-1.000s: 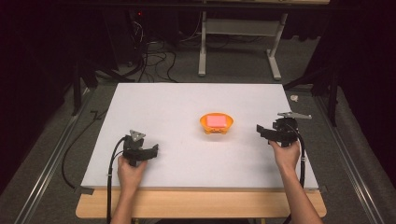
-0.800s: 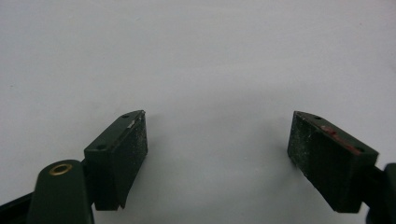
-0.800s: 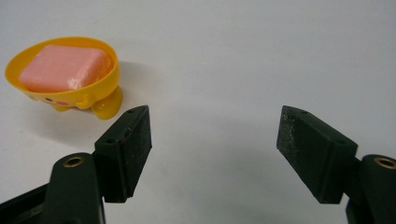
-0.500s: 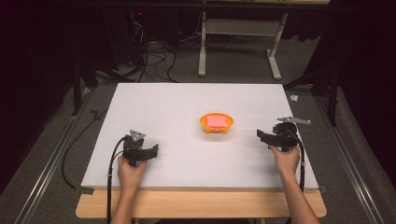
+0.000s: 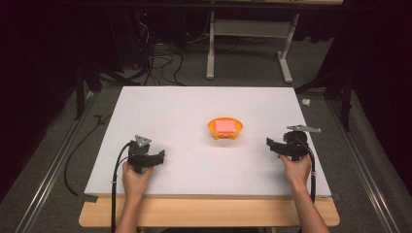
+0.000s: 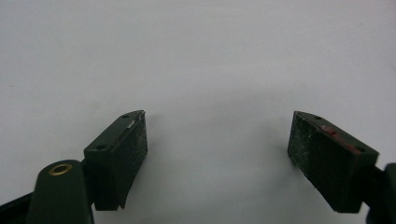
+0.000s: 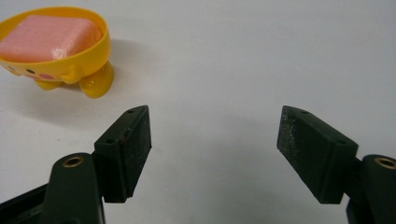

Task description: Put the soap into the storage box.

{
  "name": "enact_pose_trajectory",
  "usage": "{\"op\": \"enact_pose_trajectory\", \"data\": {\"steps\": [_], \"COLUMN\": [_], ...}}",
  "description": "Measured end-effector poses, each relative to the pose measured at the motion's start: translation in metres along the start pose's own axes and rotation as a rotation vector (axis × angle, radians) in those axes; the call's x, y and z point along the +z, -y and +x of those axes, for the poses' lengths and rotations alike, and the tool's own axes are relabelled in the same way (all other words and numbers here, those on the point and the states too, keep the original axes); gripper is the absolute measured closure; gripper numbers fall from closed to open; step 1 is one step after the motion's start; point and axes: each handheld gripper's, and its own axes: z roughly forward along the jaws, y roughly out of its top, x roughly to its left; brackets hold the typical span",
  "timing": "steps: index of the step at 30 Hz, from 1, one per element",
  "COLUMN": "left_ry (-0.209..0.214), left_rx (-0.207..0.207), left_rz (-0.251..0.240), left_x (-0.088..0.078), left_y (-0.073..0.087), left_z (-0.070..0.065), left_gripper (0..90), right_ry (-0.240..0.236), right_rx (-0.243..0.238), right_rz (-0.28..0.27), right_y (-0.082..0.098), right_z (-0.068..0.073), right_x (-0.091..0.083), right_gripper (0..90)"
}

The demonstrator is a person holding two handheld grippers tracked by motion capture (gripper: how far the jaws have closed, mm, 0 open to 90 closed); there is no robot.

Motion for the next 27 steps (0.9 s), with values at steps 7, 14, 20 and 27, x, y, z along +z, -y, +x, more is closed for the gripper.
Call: {"op": "enact_pose_trajectory", "data": {"steps": [7,14,20,27], "left_ry": [0.0,0.0,0.0,0.0], "left_rx": [0.0,0.0,0.0,0.0], "left_rz": [0.0,0.0,0.0,0.0], "left_x": [0.0,0.0,0.0,0.0], "left_y": [0.0,0.0,0.0,0.0], "left_z": [0.0,0.0,0.0,0.0], "left_gripper": [20.2,20.2,20.2,20.2], "right_ry": [0.006,0.01,0.014,0.028], "right_rx": [-0.007,-0.009,-0.016,-0.029], "right_rz": [0.016,0.023,0.03,0.041], "right_y": [0.006,0.01,0.015,0.018], "right_z": [0.001,0.002,0.002,0.004], "right_x": [0.004,0.007,0.011,0.014], "right_gripper": [26.7,26.7,26.7,26.8]}}
